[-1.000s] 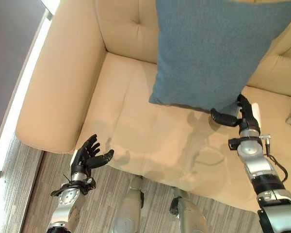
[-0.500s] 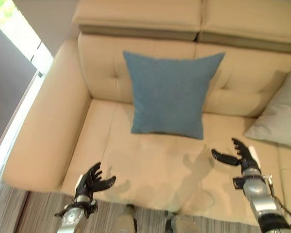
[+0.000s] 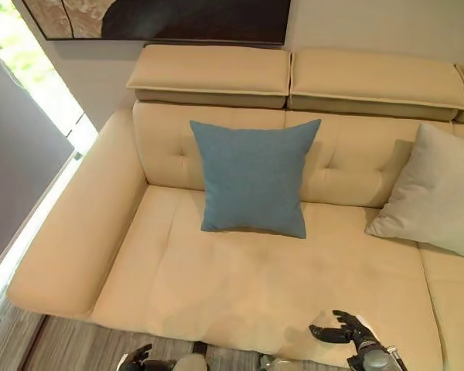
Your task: Pick up all the scattered cushions and arrange them neatly on the sofa.
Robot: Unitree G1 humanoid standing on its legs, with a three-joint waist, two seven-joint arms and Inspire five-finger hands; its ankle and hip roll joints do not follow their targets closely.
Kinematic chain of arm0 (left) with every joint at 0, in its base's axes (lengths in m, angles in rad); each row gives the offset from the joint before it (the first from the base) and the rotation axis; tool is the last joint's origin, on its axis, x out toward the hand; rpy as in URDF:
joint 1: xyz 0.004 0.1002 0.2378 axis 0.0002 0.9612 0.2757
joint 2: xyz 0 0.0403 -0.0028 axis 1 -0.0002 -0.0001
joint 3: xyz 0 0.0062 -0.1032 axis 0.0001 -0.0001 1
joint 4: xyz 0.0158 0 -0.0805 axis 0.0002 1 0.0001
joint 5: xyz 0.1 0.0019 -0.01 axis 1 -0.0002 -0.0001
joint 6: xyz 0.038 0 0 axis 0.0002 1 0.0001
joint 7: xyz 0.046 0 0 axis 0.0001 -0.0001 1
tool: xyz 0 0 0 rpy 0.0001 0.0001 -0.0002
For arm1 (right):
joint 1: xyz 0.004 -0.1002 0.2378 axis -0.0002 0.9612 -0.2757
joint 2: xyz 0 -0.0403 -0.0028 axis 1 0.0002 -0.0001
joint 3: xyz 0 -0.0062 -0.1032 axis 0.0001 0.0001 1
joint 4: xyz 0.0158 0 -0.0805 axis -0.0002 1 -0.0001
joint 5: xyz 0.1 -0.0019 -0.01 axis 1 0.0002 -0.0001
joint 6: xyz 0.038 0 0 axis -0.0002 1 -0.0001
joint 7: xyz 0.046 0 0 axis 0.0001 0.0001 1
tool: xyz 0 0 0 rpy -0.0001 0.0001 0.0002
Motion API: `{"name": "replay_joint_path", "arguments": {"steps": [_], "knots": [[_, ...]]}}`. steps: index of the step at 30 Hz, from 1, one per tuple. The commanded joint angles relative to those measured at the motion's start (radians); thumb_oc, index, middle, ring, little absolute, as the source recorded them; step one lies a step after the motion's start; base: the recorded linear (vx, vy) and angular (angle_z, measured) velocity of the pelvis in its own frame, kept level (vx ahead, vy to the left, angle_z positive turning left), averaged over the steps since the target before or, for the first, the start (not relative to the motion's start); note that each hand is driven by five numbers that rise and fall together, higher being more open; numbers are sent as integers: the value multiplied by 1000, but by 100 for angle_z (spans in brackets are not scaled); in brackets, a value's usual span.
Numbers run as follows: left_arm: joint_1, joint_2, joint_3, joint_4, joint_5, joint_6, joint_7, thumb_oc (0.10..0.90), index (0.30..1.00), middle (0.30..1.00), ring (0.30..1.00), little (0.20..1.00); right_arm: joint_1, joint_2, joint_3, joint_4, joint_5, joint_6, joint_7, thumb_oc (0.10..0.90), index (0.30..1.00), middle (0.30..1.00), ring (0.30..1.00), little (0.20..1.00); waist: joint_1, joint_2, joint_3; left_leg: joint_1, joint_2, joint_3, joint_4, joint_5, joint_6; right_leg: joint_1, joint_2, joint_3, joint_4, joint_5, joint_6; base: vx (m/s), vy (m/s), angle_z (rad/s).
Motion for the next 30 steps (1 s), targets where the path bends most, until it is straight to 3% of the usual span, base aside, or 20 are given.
{"name": "replay_joint_path", "arguments": {"steps": [1, 4, 7, 9, 12, 15, 16, 19, 21, 24, 30], "knots": [[10, 16, -28, -75, 31, -32, 27, 800, 900, 900, 900, 900, -62, -36, -33, 17, -28, -25, -43, 800, 900, 900, 900, 900, -24, -4, -39, 119, -19, -3, -76, -135, 61, -5, 37, 2, 29, -150, 141, -155, 113, 13], [-7, 6, -50, -83, 41, -34, 35, 800, 900, 900, 900, 900, -86, -16, -25, 74, -36, -13, -50, 800, 900, 900, 900, 900, -43, 6, -41, 170, -47, 3, -197, -203, 88, -61, 22, 0, 59, -119, 161, -186, 140, 54], [-26, 7, -63, -86, 40, -39, 40, 800, 900, 900, 900, 900, -103, -3, -17, 107, -45, -4, -55, 800, 900, 900, 900, 900, -43, -1, -31, 172, -76, -12, -238, -200, 107, -95, 7, 1, 74, -90, 180, -221, 138, 11], [-41, 15, -70, -91, 46, -41, 52, 800, 900, 900, 900, 900, -127, 12, 6, 142, -69, 11, -54, 800, 900, 900, 900, 900, -26, -15, -9, 163, -108, -18, -280, -181, 132, -138, -21, -3, 92, -68, 211, -365, 165, -21], [-51, 23, -73, -88, 50, -42, 57, 800, 900, 900, 900, 900, -142, 24, 19, 159, -81, 18, -54, 800, 900, 900, 900, 900, -20, -18, 14, 144, -110, -15, -273, -162, 145, -170, -41, 14, 150, -64, 232, -223, 57, -28], [-57, 39, -77, -90, 60, -38, 70, 800, 900, 900, 900, 900, -146, 28, 28, 170, -83, 22, -56, 800, 900, 900, 900, 900, 0, -8, 29, 111, -104, -4, -272, -135, 163, -151, -39, 56, 275, -130, 217, -300, 54, -9], [-53, 43, -78, -86, 72, -33, 77, 800, 900, 900, 900, 900, -141, 31, 27, 179, -85, 19, -61, 800, 900, 900, 900, 900, 19, 7, 24, 89, -92, 7, -276, -116, 177, -127, -47, 49, 396, -182, 190, -230, 45, -12], [-51, 45, -74, -72, 76, -30, 81, 800, 900, 900, 900, 900, -135, 39, 24, 196, -81, 19, -59, 800, 900, 900, 900, 900, 32, 13, 7, 79, -86, 9, -290, -101, 180, -95, -44, 63, 450, -213, 180, -108, -15, 4], [-54, 46, -65, -58, 70, -32, 88, 800, 900, 900, 900, 900, -131, 51, 15, 204, -75, 19, -65, 800, 900, 900, 900, 900, 51, 6, -14, 60, -85, 15, -298, -91, 172, -46, -46, 63, 414, -223, 184, -67, -90, -16], [-46, 29, -53, -28, 58, -31, 100, 800, 900, 900, 900, 900, -140, 67, 27, 233, -75, 27, -75, 800, 900, 900, 900, 900, 61, -11, -57, 57, -79, 32, -318, -80, 160, 26, -23, 63, 239, -229, 195, 1, -148, -46], [-42, 19, -45, -1, 49, -25, 102, 800, 900, 900, 900, 900, -145, 67, 32, 245, -66, 28, -81, 800, 900, 900, 900, 900, 55, -15, -69, 74, -62, 33, -341, -65, 144, 67, 2, 79, 151, -221, 185, 17, -102, -15]]}}
